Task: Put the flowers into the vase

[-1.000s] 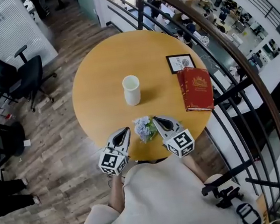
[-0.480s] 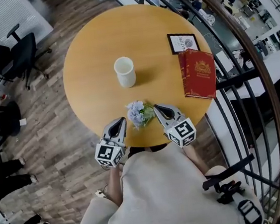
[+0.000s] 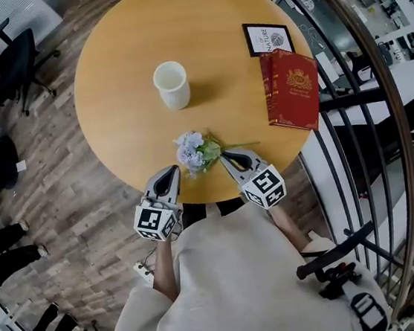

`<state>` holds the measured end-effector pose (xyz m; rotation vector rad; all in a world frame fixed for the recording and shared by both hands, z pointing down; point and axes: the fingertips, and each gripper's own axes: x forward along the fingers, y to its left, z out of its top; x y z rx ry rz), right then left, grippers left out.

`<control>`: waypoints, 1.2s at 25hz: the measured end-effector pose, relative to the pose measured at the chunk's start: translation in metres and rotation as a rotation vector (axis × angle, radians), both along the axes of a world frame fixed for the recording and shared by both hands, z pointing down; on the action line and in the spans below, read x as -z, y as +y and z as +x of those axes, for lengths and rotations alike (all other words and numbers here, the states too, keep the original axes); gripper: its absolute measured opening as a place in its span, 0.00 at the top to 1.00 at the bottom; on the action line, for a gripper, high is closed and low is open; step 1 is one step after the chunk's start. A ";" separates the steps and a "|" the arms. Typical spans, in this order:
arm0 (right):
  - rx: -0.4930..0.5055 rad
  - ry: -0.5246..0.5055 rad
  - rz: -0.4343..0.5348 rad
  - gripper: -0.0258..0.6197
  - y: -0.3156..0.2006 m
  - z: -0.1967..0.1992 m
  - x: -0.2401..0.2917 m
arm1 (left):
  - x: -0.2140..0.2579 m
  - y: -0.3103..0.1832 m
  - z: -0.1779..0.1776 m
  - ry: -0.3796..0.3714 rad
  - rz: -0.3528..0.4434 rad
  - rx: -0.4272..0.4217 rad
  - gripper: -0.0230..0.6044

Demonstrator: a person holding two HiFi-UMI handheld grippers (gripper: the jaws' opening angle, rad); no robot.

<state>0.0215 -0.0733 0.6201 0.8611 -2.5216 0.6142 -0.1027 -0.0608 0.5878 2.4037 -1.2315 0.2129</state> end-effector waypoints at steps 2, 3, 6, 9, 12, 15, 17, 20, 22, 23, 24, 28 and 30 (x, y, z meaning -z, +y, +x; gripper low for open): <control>0.070 0.108 0.015 0.94 0.004 0.000 -0.013 | -0.002 0.000 0.002 -0.001 0.000 -0.001 0.95; 0.118 0.182 0.034 0.92 0.008 0.000 -0.019 | -0.002 0.000 0.002 -0.001 0.000 0.001 0.95; 0.314 0.477 0.125 0.83 0.018 0.000 -0.043 | 0.000 0.000 0.000 -0.002 0.005 0.008 0.95; 0.508 0.768 0.227 0.70 0.026 0.006 -0.071 | 0.000 0.001 -0.003 -0.004 0.009 0.017 0.95; 0.589 0.859 0.241 0.57 0.026 0.009 -0.083 | 0.002 0.002 -0.006 -0.001 0.008 0.031 0.95; 0.629 0.884 0.217 0.54 0.019 0.011 -0.093 | 0.004 0.002 -0.006 0.002 0.006 0.047 0.95; 0.649 0.895 0.202 0.54 0.012 0.012 -0.099 | 0.003 0.004 -0.007 0.002 0.004 0.058 0.95; 0.685 0.928 0.189 0.54 0.001 0.011 -0.109 | 0.002 0.007 -0.011 0.000 0.002 0.073 0.95; 0.715 0.945 0.171 0.54 -0.005 0.010 -0.115 | 0.004 0.008 -0.015 0.000 0.001 0.085 0.95; 0.731 0.952 0.166 0.55 -0.007 0.008 -0.117 | 0.004 0.008 -0.017 0.000 0.001 0.092 0.95; 0.744 0.959 0.165 0.58 -0.009 0.007 -0.120 | 0.005 0.008 -0.019 0.000 0.001 0.099 0.95; 0.758 0.968 0.187 0.75 -0.015 0.002 -0.124 | 0.005 0.009 -0.026 -0.003 0.001 0.121 0.95; 0.747 0.961 0.197 0.82 -0.017 -0.001 -0.121 | 0.005 0.009 -0.029 -0.003 0.000 0.129 0.95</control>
